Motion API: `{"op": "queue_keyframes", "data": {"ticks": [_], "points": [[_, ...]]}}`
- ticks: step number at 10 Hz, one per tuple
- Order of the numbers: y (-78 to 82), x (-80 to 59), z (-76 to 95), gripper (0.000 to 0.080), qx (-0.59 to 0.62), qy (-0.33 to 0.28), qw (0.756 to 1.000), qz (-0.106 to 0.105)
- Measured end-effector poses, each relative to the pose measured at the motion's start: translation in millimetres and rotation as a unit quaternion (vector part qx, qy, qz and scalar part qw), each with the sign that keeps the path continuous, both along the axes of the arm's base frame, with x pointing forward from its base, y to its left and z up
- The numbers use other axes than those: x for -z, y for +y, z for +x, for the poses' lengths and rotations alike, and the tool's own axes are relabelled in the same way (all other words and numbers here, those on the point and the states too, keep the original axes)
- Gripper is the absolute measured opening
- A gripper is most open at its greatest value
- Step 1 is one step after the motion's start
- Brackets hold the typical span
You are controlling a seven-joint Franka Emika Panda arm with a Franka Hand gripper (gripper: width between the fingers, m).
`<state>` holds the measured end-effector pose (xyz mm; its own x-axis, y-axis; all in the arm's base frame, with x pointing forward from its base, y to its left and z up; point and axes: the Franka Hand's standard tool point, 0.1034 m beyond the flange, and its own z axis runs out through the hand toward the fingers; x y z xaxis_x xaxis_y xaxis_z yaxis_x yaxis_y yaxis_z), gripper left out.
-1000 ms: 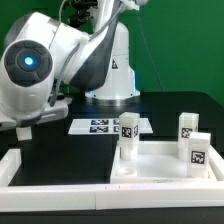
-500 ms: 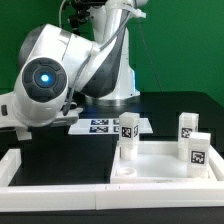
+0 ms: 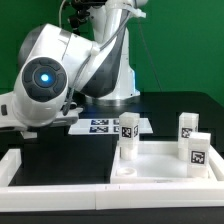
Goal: Assemble square table
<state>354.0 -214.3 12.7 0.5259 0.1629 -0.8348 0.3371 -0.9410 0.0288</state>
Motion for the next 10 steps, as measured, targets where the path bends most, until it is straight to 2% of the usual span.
{"op": "queue_keyframes", "data": {"ticks": [6, 7, 8, 9, 10], "points": [[2.0, -2.0, 2.2, 0.0288, 0.000, 0.001, 1.000, 0.000], [15.4, -20.0, 15.1, 0.0289, 0.004, 0.011, 1.000, 0.000], [31.5, -33.7, 32.7, 0.0289, -0.003, -0.005, 1.000, -0.003], [50.2, -52.4, 44.9, 0.0290, -0.007, -0.014, 1.000, -0.006], [60.9, -73.3, 60.1, 0.0291, -0.010, -0.028, 1.000, -0.002]]}}
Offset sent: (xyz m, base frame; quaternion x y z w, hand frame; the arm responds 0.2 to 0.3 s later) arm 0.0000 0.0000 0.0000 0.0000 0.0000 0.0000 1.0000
